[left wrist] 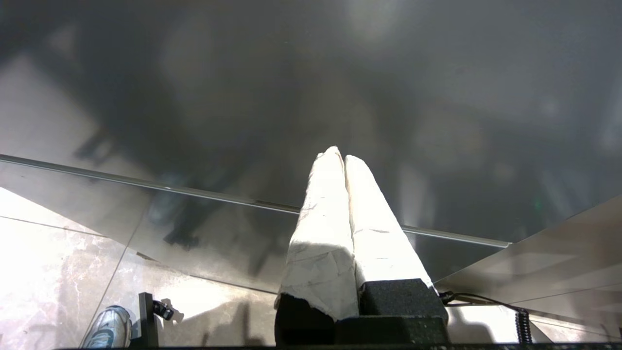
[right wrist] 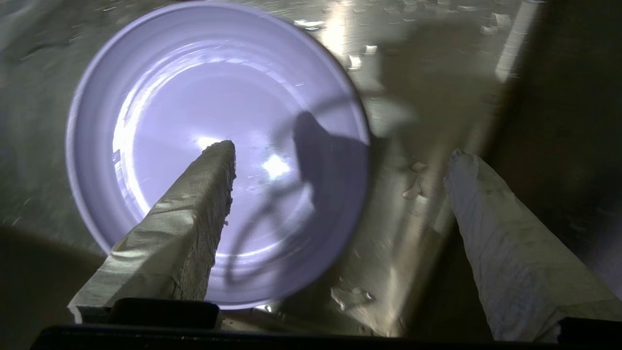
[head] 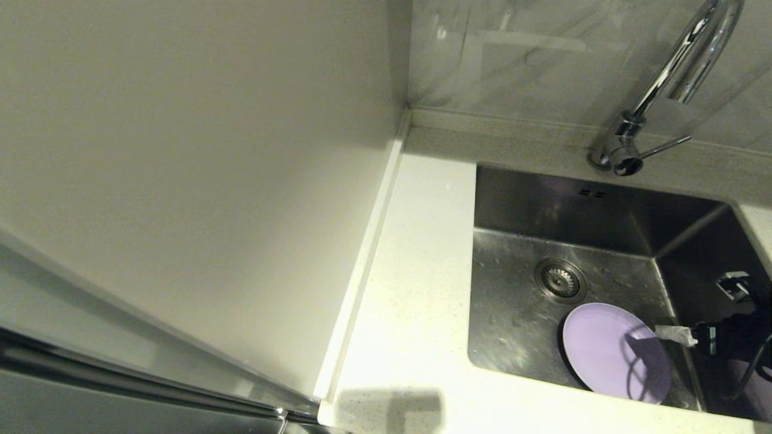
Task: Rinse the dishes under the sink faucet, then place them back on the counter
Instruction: Put a plate back to the table from the sink
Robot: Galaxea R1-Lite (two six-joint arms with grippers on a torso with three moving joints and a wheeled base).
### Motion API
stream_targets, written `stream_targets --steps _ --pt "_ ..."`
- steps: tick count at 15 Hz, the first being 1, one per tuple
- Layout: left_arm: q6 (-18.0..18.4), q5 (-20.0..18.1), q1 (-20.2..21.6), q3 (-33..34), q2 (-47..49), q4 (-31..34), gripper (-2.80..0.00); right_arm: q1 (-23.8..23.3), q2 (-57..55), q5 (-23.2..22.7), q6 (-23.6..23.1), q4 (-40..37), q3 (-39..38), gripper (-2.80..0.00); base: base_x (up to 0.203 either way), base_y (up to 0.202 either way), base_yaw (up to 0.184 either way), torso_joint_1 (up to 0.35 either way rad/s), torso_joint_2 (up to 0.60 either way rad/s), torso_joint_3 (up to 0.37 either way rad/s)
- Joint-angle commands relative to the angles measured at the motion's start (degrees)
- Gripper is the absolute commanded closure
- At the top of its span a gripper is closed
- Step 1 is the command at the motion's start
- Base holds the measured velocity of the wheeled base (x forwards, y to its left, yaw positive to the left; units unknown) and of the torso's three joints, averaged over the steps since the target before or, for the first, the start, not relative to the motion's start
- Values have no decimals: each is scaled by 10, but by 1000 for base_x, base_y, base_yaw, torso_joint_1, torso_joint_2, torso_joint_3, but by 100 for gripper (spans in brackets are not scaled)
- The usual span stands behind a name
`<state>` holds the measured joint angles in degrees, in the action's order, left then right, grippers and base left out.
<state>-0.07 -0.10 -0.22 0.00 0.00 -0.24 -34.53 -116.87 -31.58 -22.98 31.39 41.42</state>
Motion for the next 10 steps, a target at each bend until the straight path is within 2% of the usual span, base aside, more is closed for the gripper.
stream_targets --steps 1,7,10 --pt "0 0 0 2 0 0 0 -16 -48 -43 -11 11 1 -280 0 0 0 0 0 0" --pt "0 0 0 2 0 0 0 -6 -140 -40 -21 102 27 -280 0 0 0 0 0 0" --pt "0 0 0 2 0 0 0 15 -144 5 -24 144 25 -280 0 0 0 0 0 0"
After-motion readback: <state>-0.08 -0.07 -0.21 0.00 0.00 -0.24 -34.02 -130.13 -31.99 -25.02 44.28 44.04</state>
